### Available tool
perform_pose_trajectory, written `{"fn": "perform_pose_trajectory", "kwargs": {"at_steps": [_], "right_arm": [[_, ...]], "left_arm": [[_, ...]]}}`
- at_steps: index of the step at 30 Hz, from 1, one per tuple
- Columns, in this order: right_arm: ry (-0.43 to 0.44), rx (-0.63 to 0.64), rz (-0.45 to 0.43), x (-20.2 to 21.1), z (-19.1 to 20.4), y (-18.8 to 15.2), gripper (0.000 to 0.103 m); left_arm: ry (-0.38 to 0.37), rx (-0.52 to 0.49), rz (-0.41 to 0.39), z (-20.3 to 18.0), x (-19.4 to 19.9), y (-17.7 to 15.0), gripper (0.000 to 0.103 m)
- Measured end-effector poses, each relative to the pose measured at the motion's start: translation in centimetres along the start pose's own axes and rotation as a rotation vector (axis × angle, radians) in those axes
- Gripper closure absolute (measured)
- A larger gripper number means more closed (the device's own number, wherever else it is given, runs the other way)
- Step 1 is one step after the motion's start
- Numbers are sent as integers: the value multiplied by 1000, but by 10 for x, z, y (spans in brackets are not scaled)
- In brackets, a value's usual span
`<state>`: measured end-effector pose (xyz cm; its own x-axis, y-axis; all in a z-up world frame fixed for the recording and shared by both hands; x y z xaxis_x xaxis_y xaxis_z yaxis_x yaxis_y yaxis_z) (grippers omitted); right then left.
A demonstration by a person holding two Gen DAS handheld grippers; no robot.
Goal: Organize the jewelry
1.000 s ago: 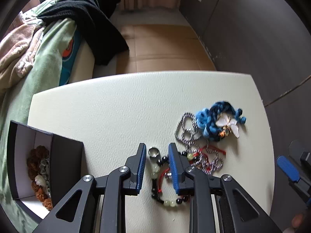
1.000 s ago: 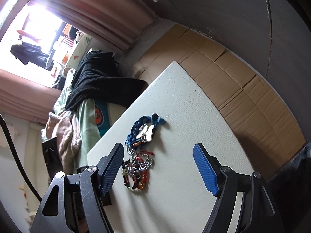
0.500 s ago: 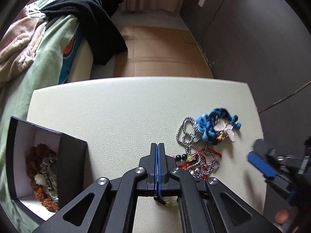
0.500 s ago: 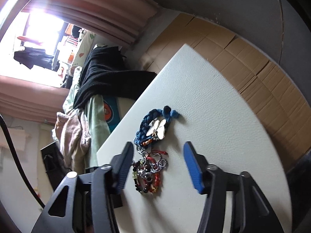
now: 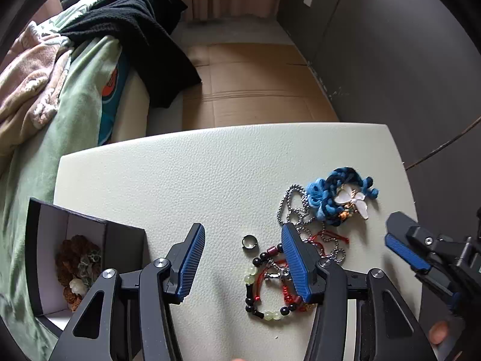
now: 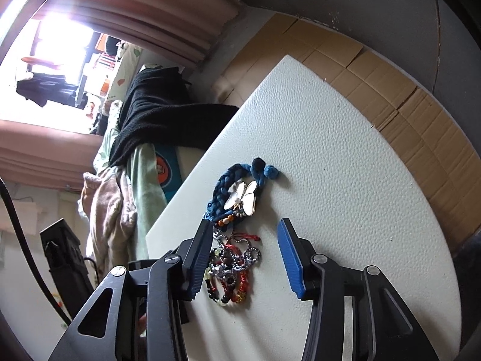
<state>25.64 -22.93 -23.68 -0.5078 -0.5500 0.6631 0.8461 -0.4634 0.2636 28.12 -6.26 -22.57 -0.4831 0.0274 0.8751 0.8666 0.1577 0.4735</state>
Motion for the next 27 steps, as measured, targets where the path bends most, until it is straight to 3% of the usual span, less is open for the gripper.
{"fn": "perform_pose_trajectory", "kwargs": {"at_steps": [2,5,10,13,19,22,27], "right_arm": [[-3,-4,-3,0,-2,1,56],[-7,-12,-2,-1,-4,2,56],[-8,-11,-15,-3,-3,3,56],[4,-24,-11,-7,-3,2,56],[38,-65,4,-22,-2,-3,57],[52,-81,0,-27,1,-2,63],[45,-130,-32,-34,-7,1,90]], "left_arm": [[0,3,12,0,-4,-3,51],[14,-4,23,1,-11,-8,75],[50,-37,3,-2,-15,-7,78],[61,-42,5,1,-14,-8,92],[24,-12,13,8,-10,-9,93],[10,3,-3,11,-2,-7,93],[-5,39,-54,21,21,-1,93]]}}
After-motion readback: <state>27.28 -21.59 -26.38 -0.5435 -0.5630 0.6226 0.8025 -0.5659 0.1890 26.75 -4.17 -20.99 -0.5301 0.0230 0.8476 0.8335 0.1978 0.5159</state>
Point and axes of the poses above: each gripper's, at about its wrist camera, not at the fingertips, and x roughly against the way its jaws point, z to its left, y to its top, the point moved 10 cm from there along -x, roughly the way its jaws point, and after that the axes turned 9 degrees about -z, right-handed, at the moved point
